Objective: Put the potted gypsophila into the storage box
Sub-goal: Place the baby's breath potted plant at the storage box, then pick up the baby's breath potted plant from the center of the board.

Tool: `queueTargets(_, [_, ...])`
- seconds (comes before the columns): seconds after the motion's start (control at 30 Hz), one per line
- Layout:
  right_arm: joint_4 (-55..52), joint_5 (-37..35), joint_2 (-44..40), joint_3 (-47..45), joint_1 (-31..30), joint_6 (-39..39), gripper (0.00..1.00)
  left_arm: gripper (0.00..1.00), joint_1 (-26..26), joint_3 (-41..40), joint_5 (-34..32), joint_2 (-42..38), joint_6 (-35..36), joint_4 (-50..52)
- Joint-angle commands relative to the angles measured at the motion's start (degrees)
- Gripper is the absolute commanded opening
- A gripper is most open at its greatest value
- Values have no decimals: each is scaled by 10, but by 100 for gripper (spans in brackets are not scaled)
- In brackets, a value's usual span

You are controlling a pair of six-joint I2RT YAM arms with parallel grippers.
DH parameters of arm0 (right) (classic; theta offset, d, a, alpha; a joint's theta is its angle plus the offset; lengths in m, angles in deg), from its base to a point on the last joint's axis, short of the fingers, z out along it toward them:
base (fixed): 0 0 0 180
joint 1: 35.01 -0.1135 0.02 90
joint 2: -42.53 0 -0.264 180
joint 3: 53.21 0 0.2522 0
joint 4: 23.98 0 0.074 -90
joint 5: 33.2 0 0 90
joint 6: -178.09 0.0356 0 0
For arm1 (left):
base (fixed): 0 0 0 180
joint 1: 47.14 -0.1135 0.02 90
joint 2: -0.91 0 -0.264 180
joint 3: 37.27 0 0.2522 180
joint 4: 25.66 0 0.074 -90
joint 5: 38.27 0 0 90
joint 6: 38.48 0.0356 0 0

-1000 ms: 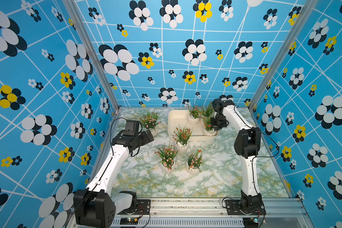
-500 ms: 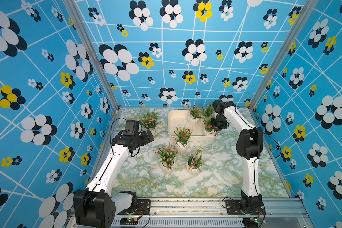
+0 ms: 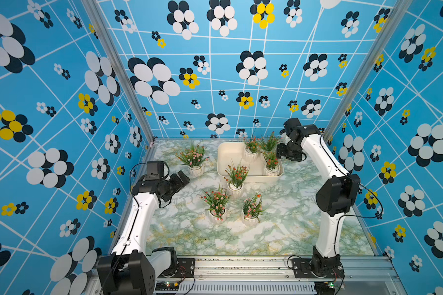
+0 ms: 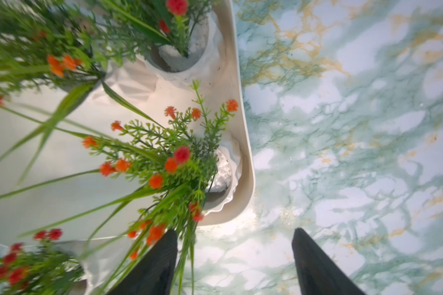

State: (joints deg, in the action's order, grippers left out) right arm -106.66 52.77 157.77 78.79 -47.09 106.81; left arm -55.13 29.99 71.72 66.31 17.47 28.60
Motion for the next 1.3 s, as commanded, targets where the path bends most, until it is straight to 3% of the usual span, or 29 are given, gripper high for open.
queueTargets(0.0, [13, -13, -40, -45, 0, 10, 88, 99, -15, -13, 26, -23, 14, 72])
queueTargets(0.07, [30, -12, -67, -82, 1, 15, 99, 99, -15, -13, -3, -31, 30, 112])
queueTargets(0.23, [59, -19, -123, -172, 0, 29, 99, 100, -3, -32, -24, -62, 31, 176])
queueTargets(0.33, [83, -19, -155, -229, 0, 35, 99, 100, 37, -38, -66, -85, 28, 209])
queueTargets(0.47, [113, -14, -179, -297, 1, 44, 99, 98, 125, -47, -99, -111, -3, 215])
queueTargets(0.67, [115, -12, -173, -312, 0, 46, 99, 94, 282, -65, -157, -109, -66, 181])
queueTargets(0.83, [121, -7, -178, -322, 0, 49, 99, 93, 360, -71, -171, -65, -98, 139])
queueTargets(0.97, [123, -7, -184, -330, 1, 49, 99, 93, 385, -65, -185, -26, -109, 115])
queueTargets(1.27, [126, -12, -204, -356, 1, 47, 99, 92, 387, -52, -181, 47, -109, 63])
